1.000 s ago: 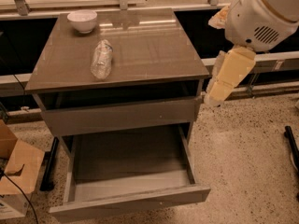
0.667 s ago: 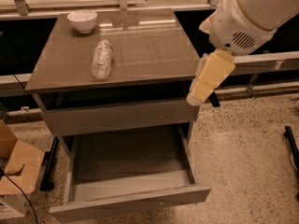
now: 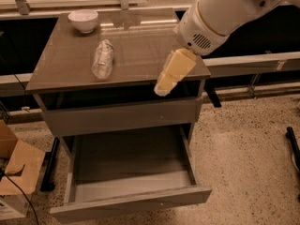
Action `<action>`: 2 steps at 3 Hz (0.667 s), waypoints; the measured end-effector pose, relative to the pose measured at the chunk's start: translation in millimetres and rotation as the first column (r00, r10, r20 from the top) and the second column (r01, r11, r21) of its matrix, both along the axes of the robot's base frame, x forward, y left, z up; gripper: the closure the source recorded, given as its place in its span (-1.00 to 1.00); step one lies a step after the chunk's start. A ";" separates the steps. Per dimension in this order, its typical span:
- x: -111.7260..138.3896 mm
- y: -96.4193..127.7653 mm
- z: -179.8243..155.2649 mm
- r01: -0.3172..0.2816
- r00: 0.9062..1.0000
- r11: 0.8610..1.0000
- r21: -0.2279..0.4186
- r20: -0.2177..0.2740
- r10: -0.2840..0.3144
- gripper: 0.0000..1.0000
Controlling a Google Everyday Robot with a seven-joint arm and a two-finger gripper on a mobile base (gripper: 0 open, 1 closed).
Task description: Place water bottle into middle drawer
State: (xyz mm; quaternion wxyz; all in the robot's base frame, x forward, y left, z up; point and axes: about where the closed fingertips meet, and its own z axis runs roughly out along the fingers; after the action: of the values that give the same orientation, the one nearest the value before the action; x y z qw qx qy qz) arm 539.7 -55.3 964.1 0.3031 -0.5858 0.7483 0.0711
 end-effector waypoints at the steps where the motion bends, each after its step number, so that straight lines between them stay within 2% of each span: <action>1: 32.0 33.8 -15.9 -0.017 1.000 0.998 0.067 -0.019 0.019 -1.00; 2: 62.7 65.6 -37.4 -0.028 0.998 0.993 0.114 -0.046 0.033 -1.00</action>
Offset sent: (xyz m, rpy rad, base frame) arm 0.1029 0.1015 -0.0639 0.1726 0.0846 0.0402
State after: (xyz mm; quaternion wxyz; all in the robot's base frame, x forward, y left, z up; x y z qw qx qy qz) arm 602.4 10.3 926.7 0.3166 -0.5773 0.7410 0.1320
